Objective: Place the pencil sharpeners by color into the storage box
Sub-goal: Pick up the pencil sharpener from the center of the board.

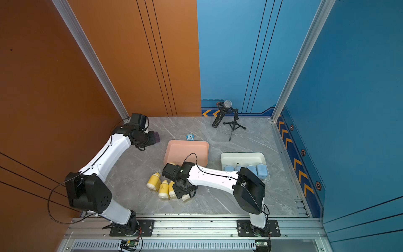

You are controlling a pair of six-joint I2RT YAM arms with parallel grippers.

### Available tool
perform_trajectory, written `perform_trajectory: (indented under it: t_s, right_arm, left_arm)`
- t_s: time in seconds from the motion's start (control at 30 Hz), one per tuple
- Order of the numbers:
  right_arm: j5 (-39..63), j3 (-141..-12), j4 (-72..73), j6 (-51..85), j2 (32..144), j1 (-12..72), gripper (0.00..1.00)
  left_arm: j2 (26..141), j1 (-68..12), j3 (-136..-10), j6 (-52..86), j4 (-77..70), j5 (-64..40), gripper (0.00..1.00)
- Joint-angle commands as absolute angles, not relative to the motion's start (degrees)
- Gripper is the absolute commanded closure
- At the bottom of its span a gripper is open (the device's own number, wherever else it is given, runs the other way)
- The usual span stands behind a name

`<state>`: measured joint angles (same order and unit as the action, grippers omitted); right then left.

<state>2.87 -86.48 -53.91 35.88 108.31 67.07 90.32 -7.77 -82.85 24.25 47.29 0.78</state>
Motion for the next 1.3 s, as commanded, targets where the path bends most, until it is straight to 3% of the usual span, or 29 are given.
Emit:
perform_trajectory:
  t_s: [0.0, 0.7, 1.27]
  right_arm:
    - [3.96, -87.9, -54.15, 35.68, 109.76, 66.78, 0.35]
    - [4.13, -86.58, -54.18, 35.42, 111.13, 65.95, 0.6]
    - [2.49, -85.61, -58.72, 34.14, 104.94, 64.22, 0.64]
  left_arm:
    - [89.48, -7.21, -81.91, 25.05, 47.06, -0.43, 0.62]
    - [90.38, -6.68, -81.51, 25.31, 46.77, -1.36, 0.62]
    - [90.58, -6.24, -81.17, 25.4, 46.67, -1.07, 0.63]
